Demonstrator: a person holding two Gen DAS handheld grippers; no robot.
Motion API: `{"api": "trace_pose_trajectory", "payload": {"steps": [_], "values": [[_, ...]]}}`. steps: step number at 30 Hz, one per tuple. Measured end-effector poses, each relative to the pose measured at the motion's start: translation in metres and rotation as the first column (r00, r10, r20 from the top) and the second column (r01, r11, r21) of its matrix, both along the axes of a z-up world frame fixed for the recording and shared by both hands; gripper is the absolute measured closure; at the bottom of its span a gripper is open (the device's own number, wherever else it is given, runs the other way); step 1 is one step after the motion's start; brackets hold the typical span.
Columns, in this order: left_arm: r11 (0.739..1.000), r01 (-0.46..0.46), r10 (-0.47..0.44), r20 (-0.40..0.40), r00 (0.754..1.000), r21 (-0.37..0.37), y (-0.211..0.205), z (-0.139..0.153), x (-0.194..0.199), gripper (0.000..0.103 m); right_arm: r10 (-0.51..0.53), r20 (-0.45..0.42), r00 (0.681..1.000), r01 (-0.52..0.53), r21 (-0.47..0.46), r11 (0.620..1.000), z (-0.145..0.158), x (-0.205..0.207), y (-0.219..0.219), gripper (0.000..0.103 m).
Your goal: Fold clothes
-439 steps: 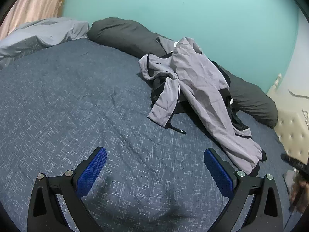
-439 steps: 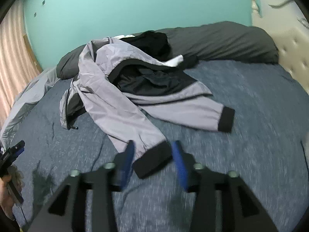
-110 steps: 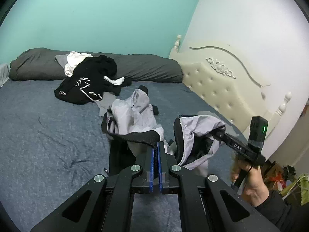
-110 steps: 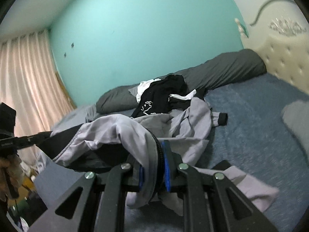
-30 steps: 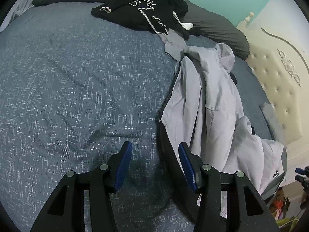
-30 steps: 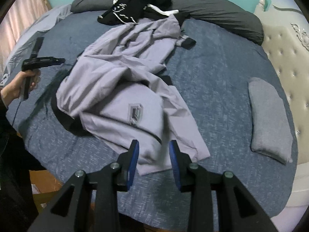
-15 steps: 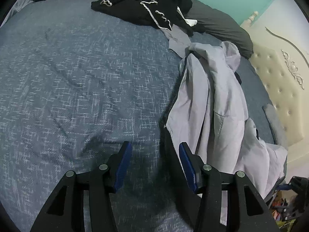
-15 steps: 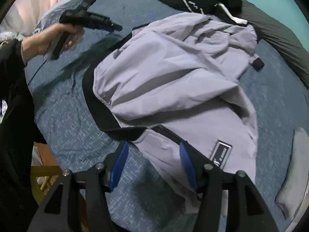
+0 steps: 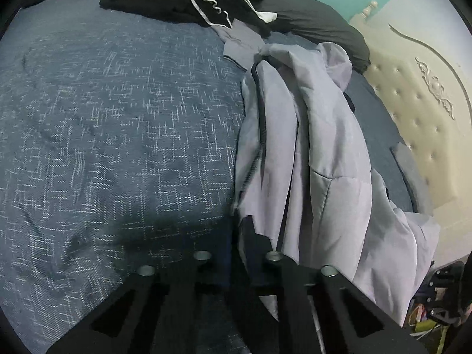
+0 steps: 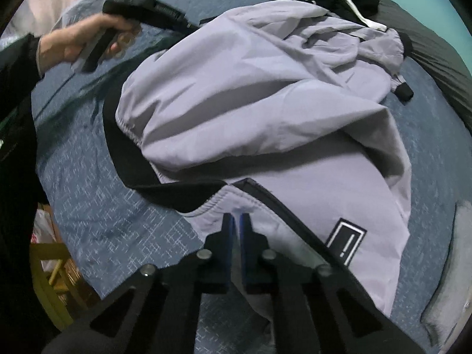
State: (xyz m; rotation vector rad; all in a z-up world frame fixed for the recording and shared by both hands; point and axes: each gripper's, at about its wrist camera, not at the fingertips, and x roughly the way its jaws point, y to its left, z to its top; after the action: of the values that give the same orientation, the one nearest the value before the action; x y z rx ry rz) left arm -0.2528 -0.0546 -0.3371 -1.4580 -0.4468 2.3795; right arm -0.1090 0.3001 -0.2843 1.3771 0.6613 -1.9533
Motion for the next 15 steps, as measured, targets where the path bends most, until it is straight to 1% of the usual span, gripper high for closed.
{"api": "trace_pose_trajectory", "payload": {"steps": [4,8,9,11,12,13,15], "values": [[1.0,-0.001,0.001,-0.035,0.999,-0.007,-0.004,0.017,0.007,0.098,-0.009,-0.023,1.0,0.009,-0.001,1.0,0.006,-0.001,0.004,0.101],[1.0,-0.007,0.006,-0.076,0.997,-0.016,-0.012,0.043,0.021,0.098,0.001,-0.03,1.0,-0.002,-0.017,1.0,0.014,-0.002,0.004,0.101],[1.0,-0.009,0.007,-0.086,0.996,-0.018,-0.014,0.05,0.025,0.099,0.011,-0.044,0.999,-0.011,-0.019,1.0,0.018,0.0,0.002,0.1],[1.0,-0.014,0.011,-0.104,0.995,-0.024,-0.02,0.063,0.034,0.099,0.024,-0.064,0.998,-0.025,-0.021,0.999,0.025,0.003,0.0,0.085],[0.999,-0.018,0.015,-0.111,0.994,-0.028,-0.024,0.069,0.04,0.099,0.026,-0.069,0.997,-0.028,-0.022,0.999,0.028,0.004,-0.001,0.064],[0.999,-0.022,0.018,-0.119,0.993,-0.032,-0.027,0.075,0.045,0.099,0.039,-0.062,0.997,-0.041,-0.028,0.999,0.029,0.006,-0.002,0.051],[0.999,-0.029,0.024,-0.13,0.991,-0.038,-0.034,0.086,0.057,0.099,0.072,-0.038,0.997,-0.073,-0.039,0.997,0.03,0.009,-0.006,0.045]]}}
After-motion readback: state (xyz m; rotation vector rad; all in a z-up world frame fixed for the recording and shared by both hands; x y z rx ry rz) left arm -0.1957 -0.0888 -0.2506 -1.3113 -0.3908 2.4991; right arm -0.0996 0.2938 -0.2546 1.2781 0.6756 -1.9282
